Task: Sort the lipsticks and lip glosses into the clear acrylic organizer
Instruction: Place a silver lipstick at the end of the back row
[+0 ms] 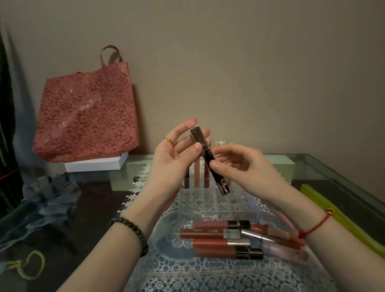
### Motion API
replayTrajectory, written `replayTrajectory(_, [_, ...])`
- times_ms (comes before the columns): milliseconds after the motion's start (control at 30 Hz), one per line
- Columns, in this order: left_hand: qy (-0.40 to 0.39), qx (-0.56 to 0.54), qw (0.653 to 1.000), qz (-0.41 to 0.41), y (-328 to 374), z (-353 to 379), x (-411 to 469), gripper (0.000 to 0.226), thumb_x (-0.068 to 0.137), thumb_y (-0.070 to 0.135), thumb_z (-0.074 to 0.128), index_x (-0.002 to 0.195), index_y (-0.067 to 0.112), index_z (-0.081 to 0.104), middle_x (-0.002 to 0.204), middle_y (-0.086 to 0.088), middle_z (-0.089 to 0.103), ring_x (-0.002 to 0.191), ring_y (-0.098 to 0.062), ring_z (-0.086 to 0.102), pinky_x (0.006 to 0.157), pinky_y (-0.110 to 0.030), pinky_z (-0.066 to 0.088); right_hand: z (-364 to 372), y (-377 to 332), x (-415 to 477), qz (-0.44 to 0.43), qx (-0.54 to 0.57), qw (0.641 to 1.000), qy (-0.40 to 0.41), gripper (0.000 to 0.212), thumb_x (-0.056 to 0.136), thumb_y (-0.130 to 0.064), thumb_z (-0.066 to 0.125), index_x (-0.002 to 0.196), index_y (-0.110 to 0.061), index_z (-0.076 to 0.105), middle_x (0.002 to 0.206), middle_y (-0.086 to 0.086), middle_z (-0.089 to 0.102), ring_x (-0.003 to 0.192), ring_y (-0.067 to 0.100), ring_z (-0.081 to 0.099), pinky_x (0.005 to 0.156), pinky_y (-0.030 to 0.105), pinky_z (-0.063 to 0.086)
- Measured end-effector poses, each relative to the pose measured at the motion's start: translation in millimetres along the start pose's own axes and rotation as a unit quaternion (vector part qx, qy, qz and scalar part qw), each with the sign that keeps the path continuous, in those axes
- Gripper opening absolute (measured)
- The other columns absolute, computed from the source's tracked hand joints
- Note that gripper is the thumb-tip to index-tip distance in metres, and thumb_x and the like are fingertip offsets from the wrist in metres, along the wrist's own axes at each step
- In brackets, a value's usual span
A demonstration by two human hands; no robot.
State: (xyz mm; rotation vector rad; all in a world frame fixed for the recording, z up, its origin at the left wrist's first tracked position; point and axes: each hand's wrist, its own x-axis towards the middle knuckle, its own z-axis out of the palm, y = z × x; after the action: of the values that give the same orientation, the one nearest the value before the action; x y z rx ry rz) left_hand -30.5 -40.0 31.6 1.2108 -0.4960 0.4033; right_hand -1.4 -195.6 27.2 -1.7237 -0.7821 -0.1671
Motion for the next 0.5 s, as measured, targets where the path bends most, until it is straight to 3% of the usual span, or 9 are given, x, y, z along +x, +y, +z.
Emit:
replayTrajectory(100, [-0.027,0.007,1.0,-0.002,-8.2,7.8,5.5,0.038,0.084,-0.007,0.047,0.11,0.02,0.054,0.099,-0.002,0.069,0.097,-0.015,0.063,0.079,-0.023,0.05,-6.9,3.8,-0.8,0.02,0.026,0.999,-0.011,0.015,0.069,-0.033,0.071,0.083,-0.034,0.068,0.085,0.0,0.07,0.082,0.021,0.066,0.074,0.028,0.055])
replayTrajectory(167, [-0.043,0.011,0.999,-0.008,-11.8,10.9,8.9,0.039,0.085,-0.008,0.045,0.111,0.02,0.053,0.099,-0.002,0.069,0.097,-0.015,0.063,0.077,-0.022,0.05,-11.6,4.8,-0.9,0.03,0.041,0.998,-0.024,0.022,0.062,-0.04,0.07,0.082,-0.034,0.069,0.084,-0.001,0.071,0.08,0.018,0.067,0.068,0.025,0.055])
replayTrajectory(267, [-0.06,0.027,0.998,-0.015,-17.4,15.8,11.6,0.039,0.087,-0.008,0.042,0.112,0.02,0.052,0.104,-0.001,0.067,0.101,-0.014,0.061,0.08,-0.022,0.049,-17.8,7.8,-0.5,0.038,0.04,0.998,-0.034,0.028,0.063,-0.035,0.07,0.089,-0.025,0.066,0.08,-0.003,0.07,0.077,0.014,0.067,0.066,0.019,0.051])
replayTrajectory(400, [-0.006,0.089,0.996,-0.009,-24.8,14.5,8.3,0.037,0.085,0.0,0.052,0.115,0.021,0.051,0.115,0.0,0.062,0.11,-0.009,0.056,0.093,-0.024,0.044,-23.9,10.8,2.1,0.031,-0.01,0.999,-0.005,0.02,0.075,-0.02,0.068,0.094,-0.016,0.065,0.081,0.001,0.068,0.076,0.017,0.066,0.071,0.027,0.055])
replayTrajectory(500, [0.054,0.161,0.985,0.016,-30.0,-0.9,-2.4,0.034,0.083,0.007,0.055,0.112,0.024,0.052,0.111,0.006,0.062,0.102,-0.001,0.058,0.088,-0.017,0.045,-36.6,11.8,10.1,0.031,-0.029,0.997,0.062,0.015,0.074,-0.019,0.067,0.088,-0.019,0.063,0.078,-0.001,0.067,0.07,0.009,0.065,0.066,0.018,0.054])
